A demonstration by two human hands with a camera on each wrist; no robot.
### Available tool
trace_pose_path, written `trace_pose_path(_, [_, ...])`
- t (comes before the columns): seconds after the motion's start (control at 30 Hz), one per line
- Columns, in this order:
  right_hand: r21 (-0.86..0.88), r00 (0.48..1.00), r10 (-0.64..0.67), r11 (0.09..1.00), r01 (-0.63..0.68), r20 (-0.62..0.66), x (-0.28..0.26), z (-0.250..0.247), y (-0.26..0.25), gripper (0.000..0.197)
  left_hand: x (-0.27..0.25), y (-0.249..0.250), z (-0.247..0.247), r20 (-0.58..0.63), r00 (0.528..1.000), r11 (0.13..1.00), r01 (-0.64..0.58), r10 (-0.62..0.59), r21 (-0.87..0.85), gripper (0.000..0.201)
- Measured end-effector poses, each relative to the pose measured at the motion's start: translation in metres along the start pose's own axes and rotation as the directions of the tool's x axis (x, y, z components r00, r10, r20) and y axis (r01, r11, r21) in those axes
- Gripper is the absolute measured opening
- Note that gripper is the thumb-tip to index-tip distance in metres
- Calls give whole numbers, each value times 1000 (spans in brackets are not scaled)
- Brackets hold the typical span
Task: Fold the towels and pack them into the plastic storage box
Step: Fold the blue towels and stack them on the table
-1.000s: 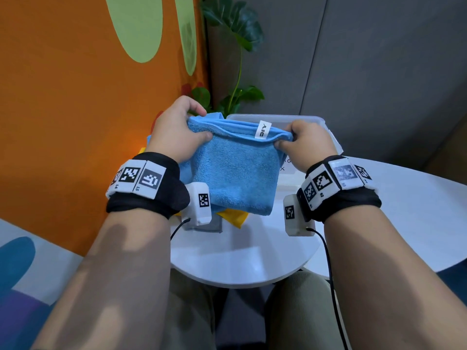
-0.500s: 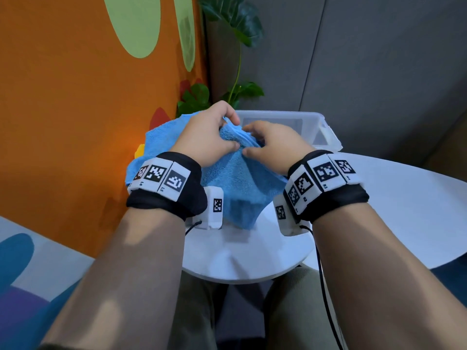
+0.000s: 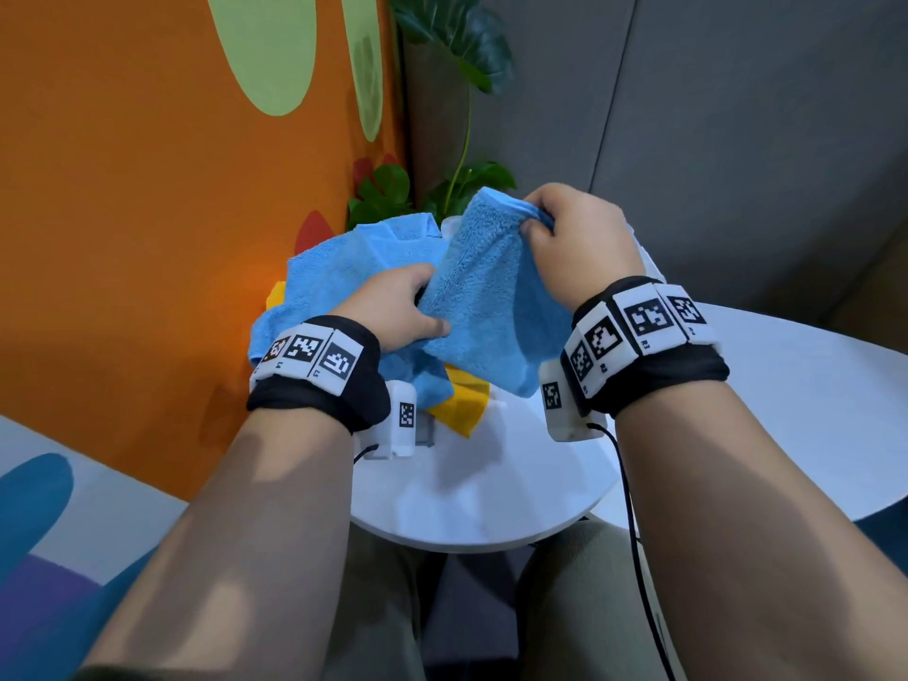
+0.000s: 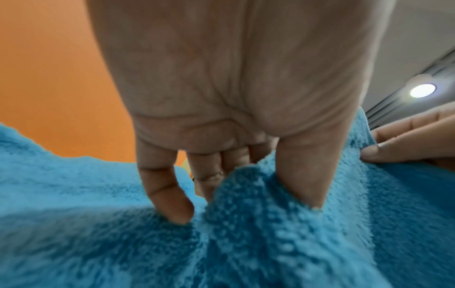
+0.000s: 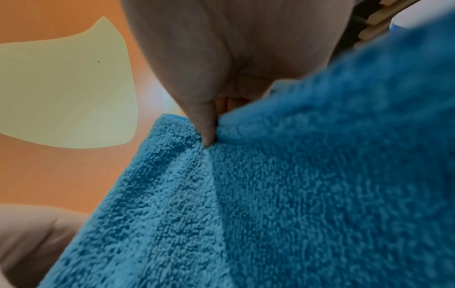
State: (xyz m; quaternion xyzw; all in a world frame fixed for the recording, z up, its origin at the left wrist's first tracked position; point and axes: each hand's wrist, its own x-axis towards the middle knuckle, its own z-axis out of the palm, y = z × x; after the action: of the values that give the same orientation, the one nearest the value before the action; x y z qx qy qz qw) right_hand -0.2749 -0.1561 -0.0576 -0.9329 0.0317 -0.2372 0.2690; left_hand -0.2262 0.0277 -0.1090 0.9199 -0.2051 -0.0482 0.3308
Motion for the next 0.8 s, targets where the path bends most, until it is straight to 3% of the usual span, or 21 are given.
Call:
trace_pose_path(0.17, [-41,995,84,995,-86,-62,0,0,2,23,4,-5,-4,-91,996,997,11,-5,71,24])
trace_pose_path(0.3, [-52,987,130,990,-135,-91,2,-2,3,22,3,-11,-9,-137,977,971,132,-161,-202,21])
trace_pose_path(0.37, [-54,985,141,988,-147,-99,2,-2,3,21,2,-10,-10,-112,964,915,188,-241,-357,12])
trace_pose_path(0.5, [-60,981,175,982,-180,-82,1,4,4,22,3,-7,-12,-44,934,792,275,-355,-545,17])
trace_pose_path(0.6, [-50,978,193,979,-197,-78,0,5,5,23,4,-8,-14,-66,917,765,286,-393,-577,12])
trace_pose_path(0.8, [-20,971,221,974,-224,-86,-2,2,7,24,1,-18,-18,-183,892,797,257,-413,-546,30])
